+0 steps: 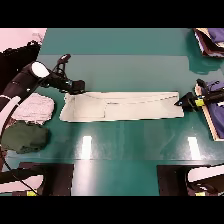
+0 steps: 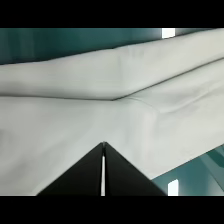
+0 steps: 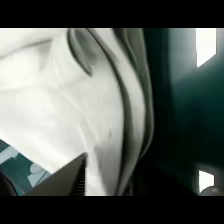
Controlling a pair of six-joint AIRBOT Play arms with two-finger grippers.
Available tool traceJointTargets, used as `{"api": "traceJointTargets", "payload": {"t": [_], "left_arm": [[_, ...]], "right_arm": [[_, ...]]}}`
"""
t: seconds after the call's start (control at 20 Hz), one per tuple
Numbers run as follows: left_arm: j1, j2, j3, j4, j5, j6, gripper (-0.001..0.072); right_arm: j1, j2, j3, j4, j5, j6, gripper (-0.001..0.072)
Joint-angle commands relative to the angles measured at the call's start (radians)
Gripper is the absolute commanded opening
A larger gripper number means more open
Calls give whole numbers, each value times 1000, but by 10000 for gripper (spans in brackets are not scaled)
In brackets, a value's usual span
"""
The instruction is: Fold the shirts.
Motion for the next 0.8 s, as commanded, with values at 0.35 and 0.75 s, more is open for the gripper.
{"api": "traceJointTargets", "payload": {"t": [0.35, 0.75], "left_arm": [[-309, -273, 174, -149, 123, -24, 27], [-380, -444, 296, -165, 122, -36, 27]], "right_arm": [[148, 155, 143, 51, 50, 22, 16], [344, 319, 448, 66, 112, 167, 15]]}}
